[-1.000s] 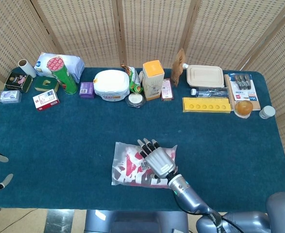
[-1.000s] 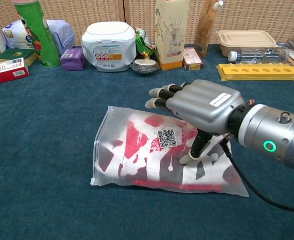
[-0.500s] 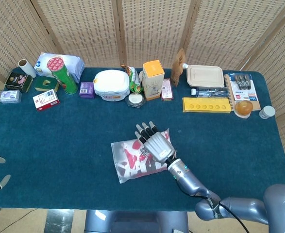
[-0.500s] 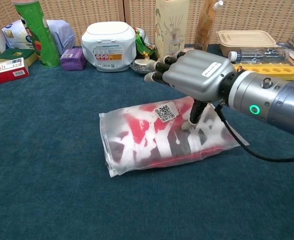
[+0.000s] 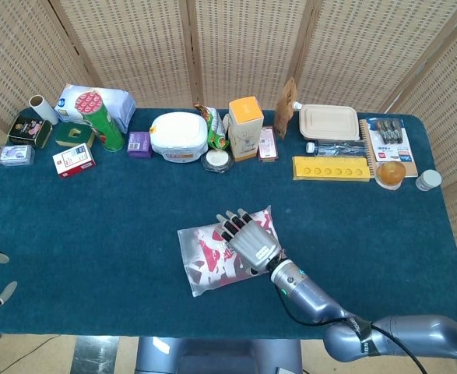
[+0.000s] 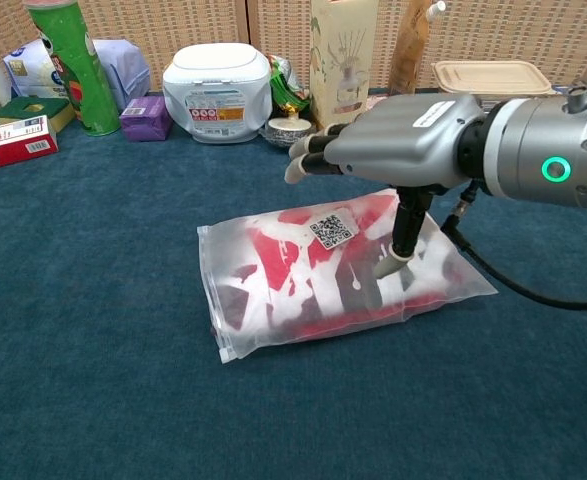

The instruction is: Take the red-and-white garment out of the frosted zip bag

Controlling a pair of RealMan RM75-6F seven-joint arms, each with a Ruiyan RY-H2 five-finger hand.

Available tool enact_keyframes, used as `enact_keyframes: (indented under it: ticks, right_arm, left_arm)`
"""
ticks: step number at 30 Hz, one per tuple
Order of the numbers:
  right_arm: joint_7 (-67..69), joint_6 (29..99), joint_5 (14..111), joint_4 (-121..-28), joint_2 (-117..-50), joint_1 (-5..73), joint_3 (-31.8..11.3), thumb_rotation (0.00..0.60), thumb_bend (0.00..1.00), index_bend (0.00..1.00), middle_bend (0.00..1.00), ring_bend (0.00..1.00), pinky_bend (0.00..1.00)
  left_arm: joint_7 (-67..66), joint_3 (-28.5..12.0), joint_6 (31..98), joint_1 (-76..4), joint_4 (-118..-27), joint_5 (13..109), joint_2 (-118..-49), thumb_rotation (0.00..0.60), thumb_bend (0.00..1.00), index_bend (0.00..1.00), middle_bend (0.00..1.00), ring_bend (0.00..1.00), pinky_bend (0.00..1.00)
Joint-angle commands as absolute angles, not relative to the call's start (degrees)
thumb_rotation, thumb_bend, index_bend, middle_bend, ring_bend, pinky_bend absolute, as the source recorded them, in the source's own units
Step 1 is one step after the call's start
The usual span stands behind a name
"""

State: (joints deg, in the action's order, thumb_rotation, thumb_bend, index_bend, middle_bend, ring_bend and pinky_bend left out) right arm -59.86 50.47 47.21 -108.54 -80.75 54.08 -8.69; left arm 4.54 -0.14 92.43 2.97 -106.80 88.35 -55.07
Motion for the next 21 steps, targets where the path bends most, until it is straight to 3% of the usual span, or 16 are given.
enact_keyframes:
  ticks: [1,9,21]
  right_arm:
    - [-61.5,49.4,36.0,-111.8,-79.5,60.1,-8.4,0.46,0.01,0.0,0.0,0.04,0.11]
    - [-60.3,49.0,27.2,-105.7,-83.9,66.6,-7.2,0.458,0.01,0.0,0.0,0.04,0.11]
    - [-58.6,46.9,21.4,-97.2,-87.0,71.8,-3.0,0.459,0.04,0.0,0.04,0.08,0.12]
  left_arm:
    - [4.9,-0.1,92.4,3.1,-106.5,88.2,-55.0,0.6,0.22,0.44,0.38,0.26,0.26]
    - [6.4,0.1,92.4,3.6,-105.2,87.6,-54.8,0.6,0.22,0.44,0.37,0.26,0.26]
    - [7.8,0.0,91.9,4.0,-103.5,86.1,-54.9,0.6,0.22,0.44,0.37,0.26,0.26]
